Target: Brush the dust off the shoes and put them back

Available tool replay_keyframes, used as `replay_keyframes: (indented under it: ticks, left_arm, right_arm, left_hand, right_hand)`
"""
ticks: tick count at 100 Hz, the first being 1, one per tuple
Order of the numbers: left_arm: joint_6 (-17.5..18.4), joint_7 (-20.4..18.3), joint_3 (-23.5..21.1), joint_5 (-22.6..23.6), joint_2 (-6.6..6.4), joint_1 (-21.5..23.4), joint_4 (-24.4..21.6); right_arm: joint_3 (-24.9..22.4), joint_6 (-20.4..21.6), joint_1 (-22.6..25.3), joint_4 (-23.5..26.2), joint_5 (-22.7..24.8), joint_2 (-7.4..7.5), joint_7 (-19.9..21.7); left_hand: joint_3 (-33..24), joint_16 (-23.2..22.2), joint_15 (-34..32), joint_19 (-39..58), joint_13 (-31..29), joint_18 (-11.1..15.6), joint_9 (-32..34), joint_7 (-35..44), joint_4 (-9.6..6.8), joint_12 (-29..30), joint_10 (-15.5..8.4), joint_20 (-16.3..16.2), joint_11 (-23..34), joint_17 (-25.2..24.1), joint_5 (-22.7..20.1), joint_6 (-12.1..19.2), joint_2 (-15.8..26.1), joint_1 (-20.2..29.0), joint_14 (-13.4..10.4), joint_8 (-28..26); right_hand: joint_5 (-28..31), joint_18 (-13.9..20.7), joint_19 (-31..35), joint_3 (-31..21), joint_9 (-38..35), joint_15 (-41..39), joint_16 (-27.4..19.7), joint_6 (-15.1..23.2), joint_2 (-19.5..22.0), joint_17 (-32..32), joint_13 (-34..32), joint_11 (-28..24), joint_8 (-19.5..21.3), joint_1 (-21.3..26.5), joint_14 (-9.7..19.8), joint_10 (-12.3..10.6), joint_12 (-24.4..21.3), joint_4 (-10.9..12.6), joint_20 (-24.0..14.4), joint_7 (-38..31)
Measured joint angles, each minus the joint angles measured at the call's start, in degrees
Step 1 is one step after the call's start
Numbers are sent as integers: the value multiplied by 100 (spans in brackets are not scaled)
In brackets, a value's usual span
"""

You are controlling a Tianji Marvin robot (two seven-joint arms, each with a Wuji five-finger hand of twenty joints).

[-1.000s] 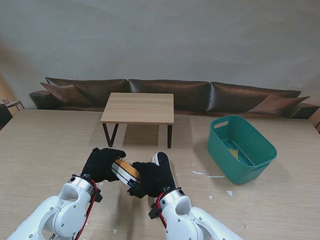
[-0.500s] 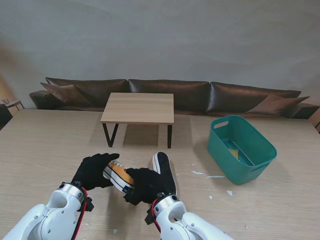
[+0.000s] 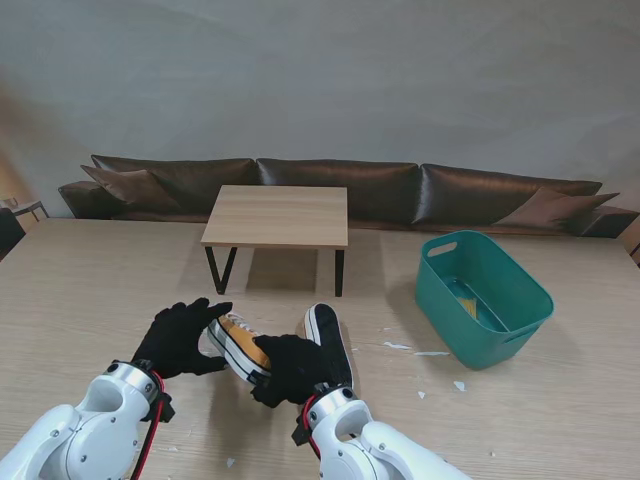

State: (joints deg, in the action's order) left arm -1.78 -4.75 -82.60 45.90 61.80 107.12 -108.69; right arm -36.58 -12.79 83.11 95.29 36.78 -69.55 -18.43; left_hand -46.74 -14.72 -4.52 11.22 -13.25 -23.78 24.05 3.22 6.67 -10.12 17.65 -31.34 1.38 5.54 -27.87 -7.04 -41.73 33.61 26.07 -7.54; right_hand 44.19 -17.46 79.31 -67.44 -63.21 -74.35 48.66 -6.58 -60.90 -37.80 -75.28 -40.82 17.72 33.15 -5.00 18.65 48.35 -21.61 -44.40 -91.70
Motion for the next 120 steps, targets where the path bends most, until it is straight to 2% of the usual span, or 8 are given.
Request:
replay_keyframes:
  ticks: [25, 40, 53, 69, 88, 106, 112, 120]
  left_arm:
    - [16, -63, -3, 118, -31, -95, -9]
    - [14, -26, -64, 215, -29, -19, -90]
    - [34, 312, -113, 266, -16, 90, -105]
    - [23, 894, -120, 315, 38, 230, -83]
    - [-275, 1393, -61, 362, 112, 482, -74]
    - [-679, 1634, 42, 41, 195, 737, -65]
    - [-729, 1686, 87, -72, 218, 787, -58]
    - [-756, 1757, 158, -150, 244, 798, -5]
  right_arm:
    - [91, 20, -73, -172, -1, 3, 37]
    - [254, 3, -178, -284, 365, 6, -19]
    - [380, -1, -207, -301, 823, 53, -45]
    - [481, 39, -164, -182, 1157, 204, 57]
    - [656, -41, -152, -95, 1371, 306, 156]
    - [821, -252, -171, -116, 1374, 292, 150]
    - [923, -393, -214, -146, 1409, 277, 128]
    - [1065, -552, -302, -215, 1430, 240, 114]
  left_hand:
    - [-63, 5, 1, -1, 0, 0, -7, 0, 11, 8, -137, 43, -12, 0, 0, 37, 153, -83, -6, 15]
    - [-58, 5, 1, -1, -9, 0, -7, 24, 11, 8, -144, 64, 13, 0, -7, 35, 350, -81, -8, 15]
    - [163, 5, -11, -1, -54, 0, 16, 117, 11, 8, -144, 65, 41, 6, -171, -46, 527, -67, -9, -60]
    - [294, -74, -203, 4, -113, 0, 479, 310, 27, -93, -124, 65, 234, 129, -408, -288, 716, 162, -9, -248]
    - [585, -718, -750, 418, -801, 0, 1281, 684, 27, -774, 188, -615, 498, 540, -958, -619, 781, 456, -51, -921]
    - [834, -1401, -1374, 875, -1261, -78, 1768, 1091, 7, -1479, 361, -1640, 727, 888, -1378, -871, 1055, 587, 76, -1692]
    - [856, -1535, -1472, 926, -1279, -115, 1771, 1137, 7, -1542, 391, -1859, 726, 948, -1396, -893, 1055, 653, 78, -1824]
    - [921, -1617, -1629, 996, -1399, -119, 1841, 1148, 5, -1613, 413, -1940, 739, 1004, -1400, -940, 1141, 774, 129, -1895]
  right_hand:
    - [62, 3, 0, 0, -58, -5, 1, 24, -77, -1, -63, -88, 0, 0, 4, 0, 0, -47, 0, 0]
    - [62, 6, 0, 0, -58, -5, 1, 28, -77, -2, -63, -88, 0, 0, 4, 0, 1, -52, 0, 1]
    - [62, 79, 0, 0, -58, -5, 1, 29, -77, -3, -63, -88, 0, 0, 4, -3, 1, -52, 0, 1]
    - [62, 130, 0, 0, -58, -5, 1, 110, -77, -7, -63, -88, -44, 0, 6, -4, 1, -55, 0, 1]
    - [62, 149, 0, 0, -58, -5, 1, 204, -77, -11, -63, -88, -45, 0, 12, -5, 1, -71, 0, 2]
    - [62, 152, 0, 0, -58, -5, 1, 318, -68, -12, -63, -89, -103, 0, 39, -41, 2, -73, 0, 2]
    - [64, 153, 0, 0, -58, -5, 1, 339, -68, -13, -63, -90, -103, 0, 53, -53, 2, -73, 0, 2]
    - [64, 154, 0, 0, -58, -5, 1, 357, -68, -13, -63, -90, -104, 0, 65, -83, 2, -73, 0, 2]
